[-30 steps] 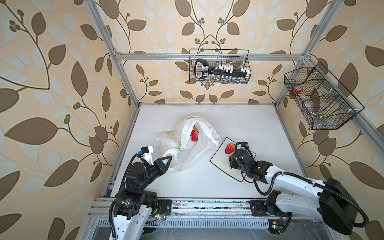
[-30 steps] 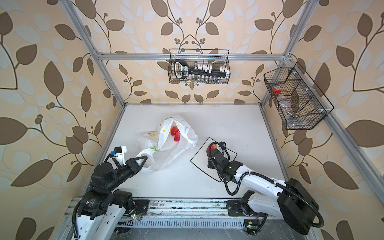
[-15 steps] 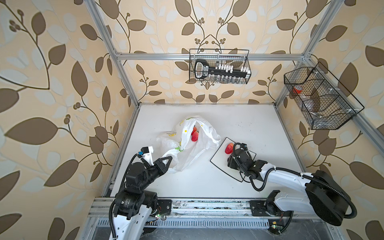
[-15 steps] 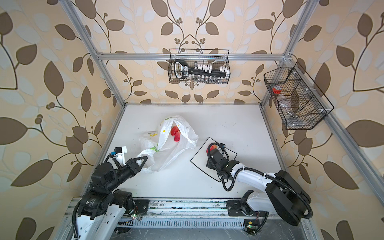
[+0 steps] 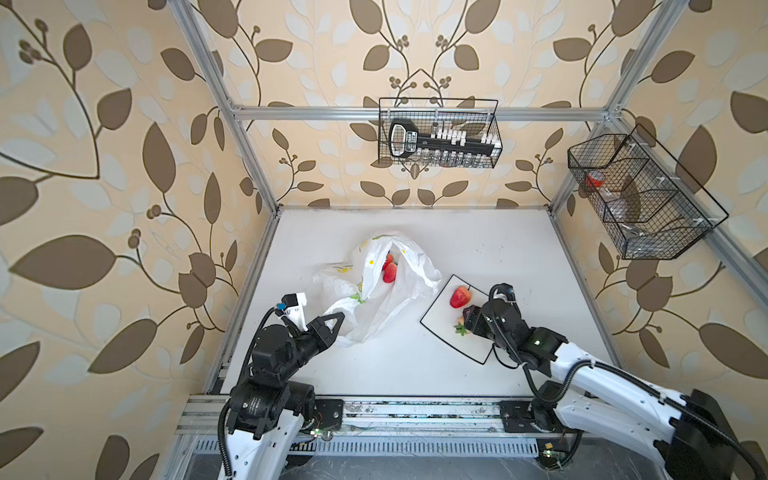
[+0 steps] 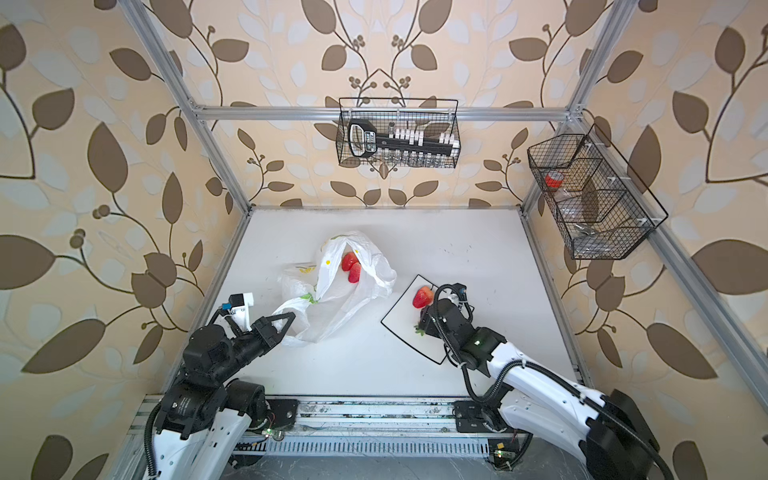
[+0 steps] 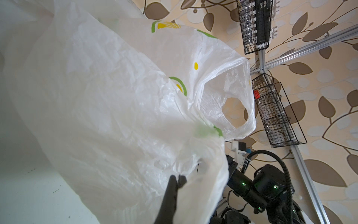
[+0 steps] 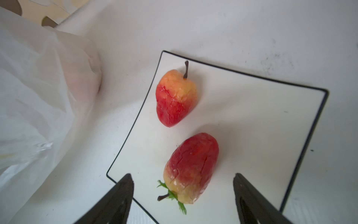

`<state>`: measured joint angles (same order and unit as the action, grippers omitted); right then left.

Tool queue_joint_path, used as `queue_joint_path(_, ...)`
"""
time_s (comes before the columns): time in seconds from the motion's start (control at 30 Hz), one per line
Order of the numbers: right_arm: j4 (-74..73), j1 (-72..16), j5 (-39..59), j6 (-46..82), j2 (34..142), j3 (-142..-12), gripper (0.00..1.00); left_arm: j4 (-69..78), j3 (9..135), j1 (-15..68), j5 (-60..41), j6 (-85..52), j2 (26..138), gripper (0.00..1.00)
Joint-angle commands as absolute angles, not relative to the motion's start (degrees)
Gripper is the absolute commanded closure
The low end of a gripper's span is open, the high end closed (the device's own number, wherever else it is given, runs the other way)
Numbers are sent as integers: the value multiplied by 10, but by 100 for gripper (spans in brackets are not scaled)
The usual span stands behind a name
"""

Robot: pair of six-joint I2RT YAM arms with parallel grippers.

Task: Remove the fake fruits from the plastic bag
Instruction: 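Lower the apple onto the tray and open the right gripper, then reach the open right gripper back into the bag mouth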

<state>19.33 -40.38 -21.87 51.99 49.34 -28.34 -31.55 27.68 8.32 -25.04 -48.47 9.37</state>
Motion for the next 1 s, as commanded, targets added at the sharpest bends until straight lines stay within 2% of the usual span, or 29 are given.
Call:
queue_joint_path(0.0, 223, -406, -248, 453, 429, -318, 21, -300, 290, 88, -249, -486, 92, 100)
queue_joint_path(0.13, 162, -406, -182, 357, 383, -332, 28, -296, 289, 88, -249, -486, 92, 100)
queue_joint_path(0.23, 73, -407, -77, 289, 369, -327, 32, -296, 288, 88, -250, -486, 92, 100)
queue_joint_path(0.33, 4, -409, 35, 248, 389, -342, 37, -296, 291, 88, -252, -486, 93, 100)
queue_joint_path(0.43, -23, -448, 95, 211, 435, -378, 42, -297, 290, 88, -252, -486, 93, 100)
queue_joint_path(0.53, -33, -533, 84, 152, 484, -414, 43, -298, 291, 88, -252, -486, 93, 100)
queue_joint_path(0.67, -29, -626, 14, 80, 544, -444, 44, -304, 292, 88, -253, -486, 90, 100)
queue_joint_path(0.77, -44, -640, 0, 76, 601, -467, 47, -304, 290, 88, -254, -486, 86, 100)
queue_joint_path(0.97, -107, -642, -39, 153, 741, -498, 57, -307, 297, 88, -254, -486, 84, 100)
